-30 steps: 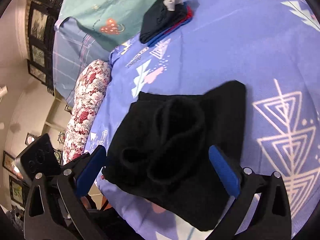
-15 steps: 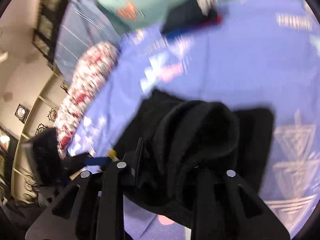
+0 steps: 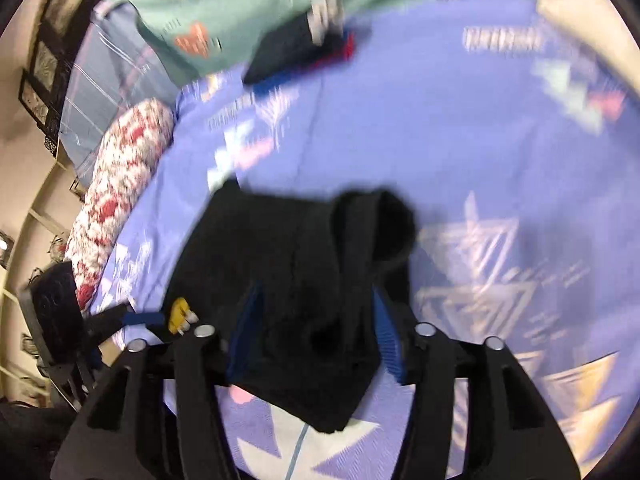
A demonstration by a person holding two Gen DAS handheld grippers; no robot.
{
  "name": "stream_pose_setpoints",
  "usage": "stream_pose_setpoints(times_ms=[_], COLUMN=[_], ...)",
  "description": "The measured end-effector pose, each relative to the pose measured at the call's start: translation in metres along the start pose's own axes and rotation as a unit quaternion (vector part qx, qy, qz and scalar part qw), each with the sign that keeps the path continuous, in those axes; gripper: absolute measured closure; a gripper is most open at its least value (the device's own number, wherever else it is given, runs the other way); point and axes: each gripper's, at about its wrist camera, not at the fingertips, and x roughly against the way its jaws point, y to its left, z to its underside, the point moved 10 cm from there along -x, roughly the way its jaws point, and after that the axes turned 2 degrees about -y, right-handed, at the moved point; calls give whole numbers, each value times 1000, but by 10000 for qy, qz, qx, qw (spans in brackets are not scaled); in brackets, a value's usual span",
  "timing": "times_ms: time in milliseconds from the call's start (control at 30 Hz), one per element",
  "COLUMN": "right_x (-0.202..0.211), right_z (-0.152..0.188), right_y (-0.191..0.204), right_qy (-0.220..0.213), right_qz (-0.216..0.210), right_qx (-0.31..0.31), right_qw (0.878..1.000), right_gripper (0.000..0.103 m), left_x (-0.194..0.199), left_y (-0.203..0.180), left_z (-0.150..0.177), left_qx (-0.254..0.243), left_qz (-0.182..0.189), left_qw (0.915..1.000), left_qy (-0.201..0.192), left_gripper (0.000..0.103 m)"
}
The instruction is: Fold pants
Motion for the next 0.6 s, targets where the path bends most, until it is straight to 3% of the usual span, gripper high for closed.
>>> stream_pose_setpoints(times_ms=[67,167,233,333,433,600], right_x=[16,7,-24,-79,-72,-64], right_z=[-16,-18,-5,30,17,-29], right_y=[14,43,47,13,25,118], right_qy=[-294,-201,320,1321,1233,751], right_qz=[-8,-360,-384,105,229,-500], right_qx=[135,458,424,-33,162,1073], right_qw=[9995,9981,9979,9912,9920,9901], right_gripper=[30,24,23,23,22,22], left_x=[-13,-33,-31,-18,0,-5], left_y=[-7,0,1,0,5,21], left_z=[7,16,17,16,16,25], left_qx=[-157,-285,-289,-288,-318,9], left_qz=[3,-334,-307,-274,-367,-266], left_qw=[9996,9981,9984,9988,9988,9995], left_qy=[234,423,382,270,87,190], left_gripper=[2,2,2,2,2,2])
